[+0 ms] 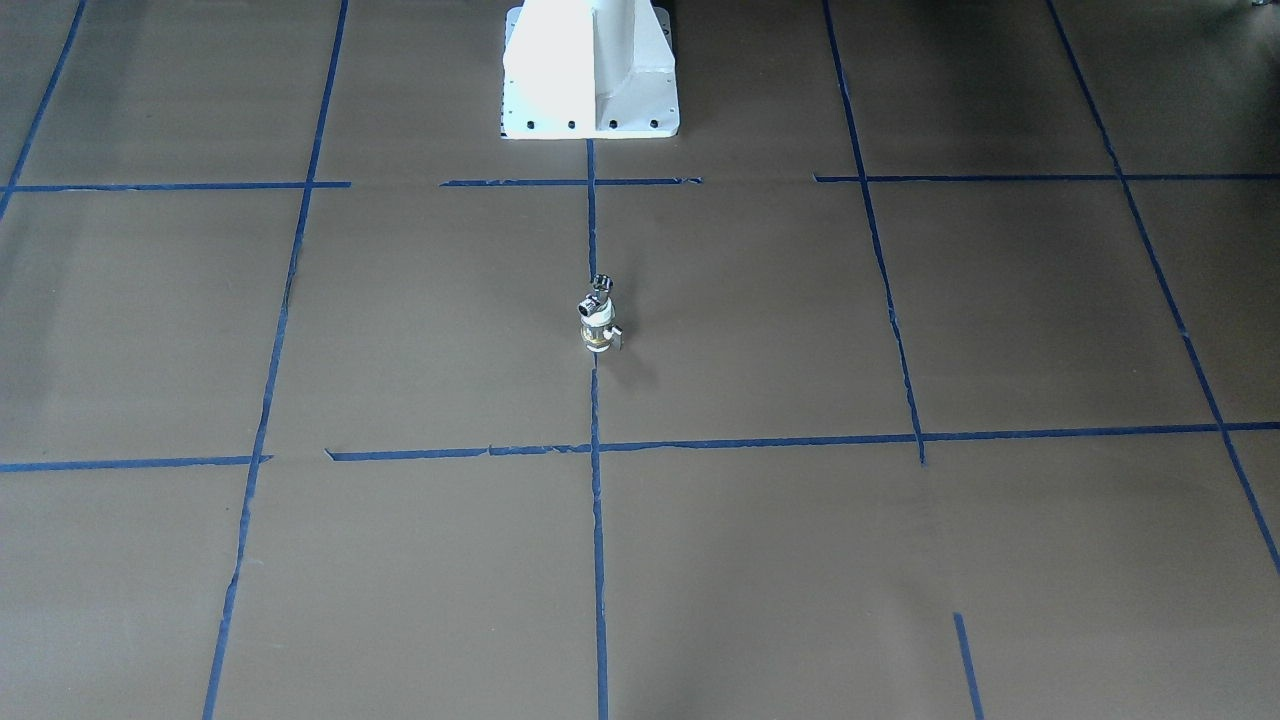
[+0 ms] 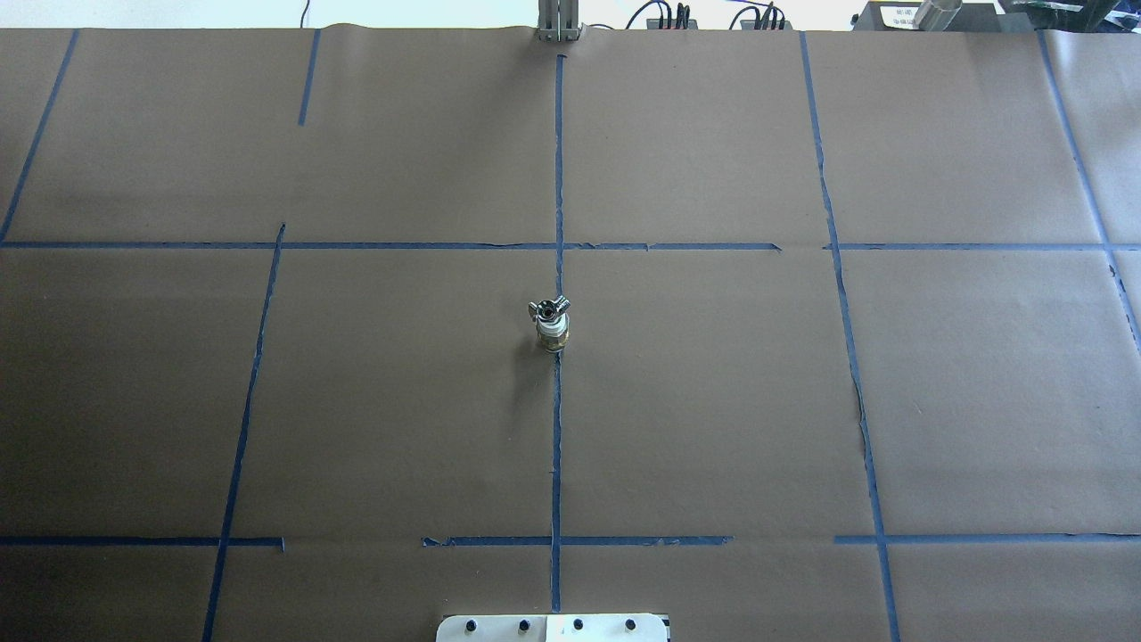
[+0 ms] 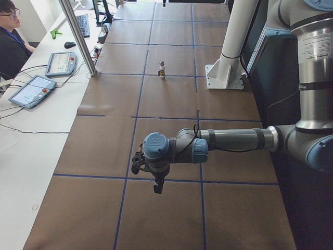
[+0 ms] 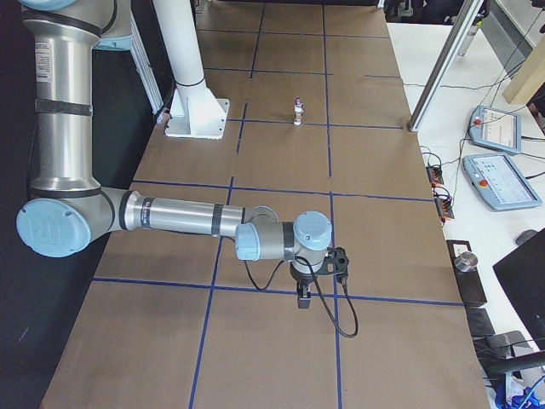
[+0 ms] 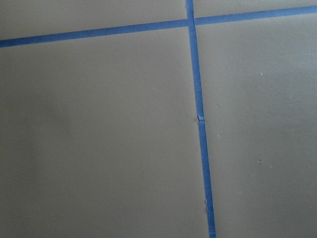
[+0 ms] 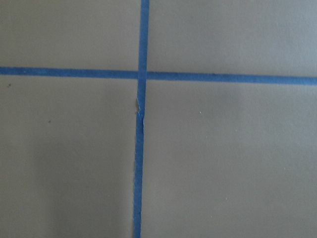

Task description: Assemble PPR valve and pipe with both arms

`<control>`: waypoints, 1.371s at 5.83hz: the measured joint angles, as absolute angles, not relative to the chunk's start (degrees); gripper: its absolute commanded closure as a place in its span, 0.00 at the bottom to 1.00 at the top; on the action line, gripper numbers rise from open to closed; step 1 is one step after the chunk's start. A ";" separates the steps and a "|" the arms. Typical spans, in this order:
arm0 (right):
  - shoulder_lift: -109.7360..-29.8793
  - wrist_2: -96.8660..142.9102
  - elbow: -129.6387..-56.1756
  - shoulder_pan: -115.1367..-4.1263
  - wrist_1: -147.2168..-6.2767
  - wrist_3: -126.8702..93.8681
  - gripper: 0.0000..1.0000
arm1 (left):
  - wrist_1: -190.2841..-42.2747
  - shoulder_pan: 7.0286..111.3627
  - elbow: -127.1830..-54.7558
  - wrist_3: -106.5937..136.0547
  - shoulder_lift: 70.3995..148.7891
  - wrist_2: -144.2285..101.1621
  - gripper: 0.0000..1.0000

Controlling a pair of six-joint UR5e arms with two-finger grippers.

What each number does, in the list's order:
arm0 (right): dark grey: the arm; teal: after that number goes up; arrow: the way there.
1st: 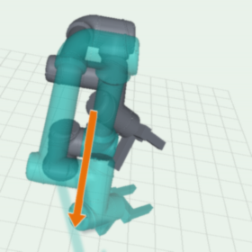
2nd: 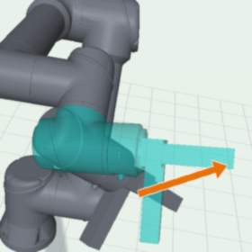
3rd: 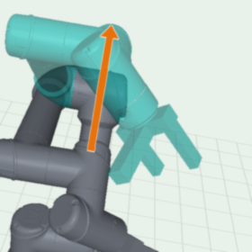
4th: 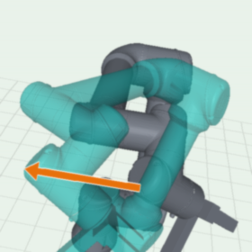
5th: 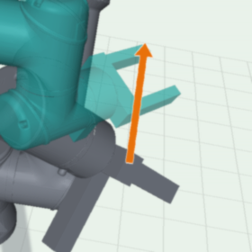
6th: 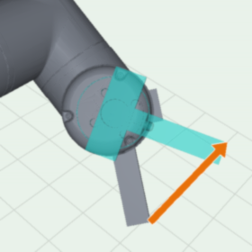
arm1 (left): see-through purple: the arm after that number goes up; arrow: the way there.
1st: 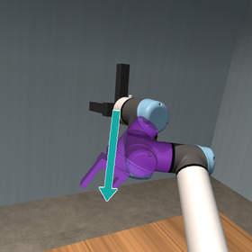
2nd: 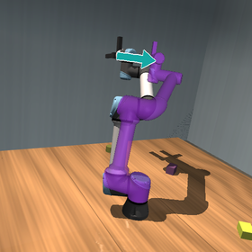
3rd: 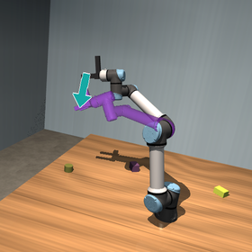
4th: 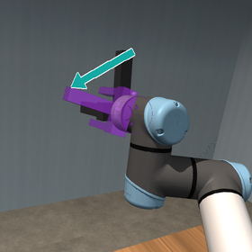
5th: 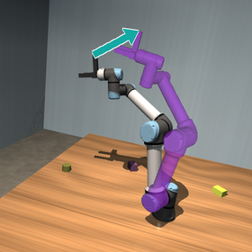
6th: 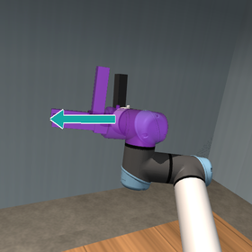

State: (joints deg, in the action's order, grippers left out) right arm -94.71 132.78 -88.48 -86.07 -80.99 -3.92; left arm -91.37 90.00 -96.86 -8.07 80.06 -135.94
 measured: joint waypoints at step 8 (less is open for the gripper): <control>-96.09 134.49 -87.25 -86.34 -80.51 -4.18 0.00 | -91.49 89.57 -96.35 -8.00 80.33 -135.96 0.00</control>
State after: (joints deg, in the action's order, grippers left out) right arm -96.09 134.49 -87.25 -86.34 -80.51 -4.18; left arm -91.49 89.57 -96.35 -8.00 80.33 -135.96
